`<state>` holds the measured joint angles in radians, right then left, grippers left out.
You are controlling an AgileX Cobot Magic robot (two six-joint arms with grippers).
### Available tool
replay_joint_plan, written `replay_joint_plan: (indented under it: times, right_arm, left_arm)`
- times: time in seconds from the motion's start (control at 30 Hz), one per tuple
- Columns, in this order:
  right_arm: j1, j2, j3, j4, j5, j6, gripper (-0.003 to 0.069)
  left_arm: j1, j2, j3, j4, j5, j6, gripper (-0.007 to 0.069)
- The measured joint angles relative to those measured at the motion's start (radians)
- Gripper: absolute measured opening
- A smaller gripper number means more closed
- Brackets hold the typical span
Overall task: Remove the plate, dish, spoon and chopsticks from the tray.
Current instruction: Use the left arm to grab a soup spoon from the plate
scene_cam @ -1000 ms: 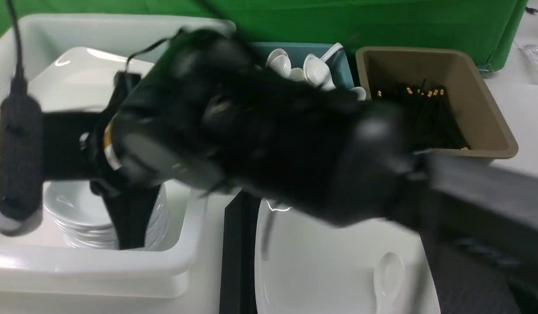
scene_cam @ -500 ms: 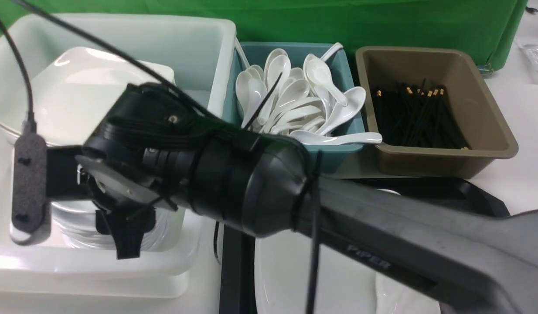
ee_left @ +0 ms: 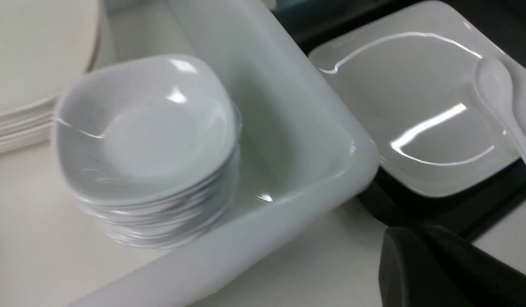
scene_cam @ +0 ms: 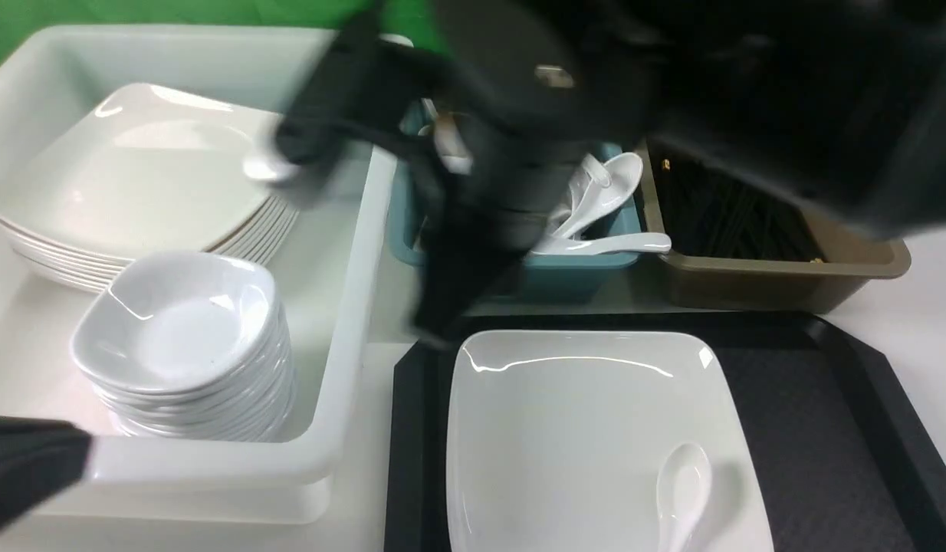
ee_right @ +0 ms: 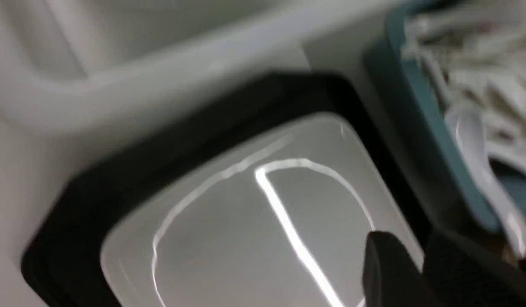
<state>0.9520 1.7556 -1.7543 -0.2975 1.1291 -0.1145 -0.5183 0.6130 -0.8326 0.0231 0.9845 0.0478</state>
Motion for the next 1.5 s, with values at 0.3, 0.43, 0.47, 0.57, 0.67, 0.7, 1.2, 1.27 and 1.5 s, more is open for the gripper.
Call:
replay_joint_plan:
  times: [0.3,0.43,0.47,0.57,0.67,0.7,1.2,1.27,1.5]
  right_arm:
    - [-0.124,-0.511,0.688,-0.004,-0.07,0.245,0.0117]
    - [-0.13,-0.745,0.893,0.001,-0.127,0.322,0.0118]
    - [-0.13,-0.796,0.929,0.002,-0.136,0.332,0.012]
    - [-0.13,-0.904,0.994,0.003,-0.15,0.341,0.0125]
    - [-0.13,-1.011,1.022,0.003,-0.151,0.335,0.0129]
    - [-0.13,-1.039,1.023,0.003,-0.154,0.33,0.0132]
    - [-0.13,-1.218,1.027,0.003,-0.155,0.253,0.0144]
    - [-0.13,-1.218,1.027,0.003,-0.155,0.252,0.0144]
    - [-0.13,-1.218,1.027,0.003,-0.154,0.24,0.0159]
  left_arm:
    - [0.0,0.406,0.0,-0.238,-0.106,0.163,0.0017]
    - [-0.059,0.686,-0.048,-0.36,-0.185,0.232,0.0017]
    - [-0.106,0.747,-0.072,-0.362,-0.202,0.219,0.0017]
    - [-0.212,0.876,-0.157,-0.325,-0.241,0.158,0.0017]
    - [-0.357,1.031,-0.305,-0.259,-0.266,0.005,0.0026]
    - [-0.381,1.068,-0.352,-0.245,-0.264,-0.016,0.0034]
    - [-0.438,1.42,-0.688,-0.182,-0.153,-0.102,0.0477]
    - [-0.438,1.432,-0.688,-0.177,-0.152,-0.098,0.0486]
    - [-0.439,1.472,-0.698,-0.08,-0.156,-0.081,0.0335]
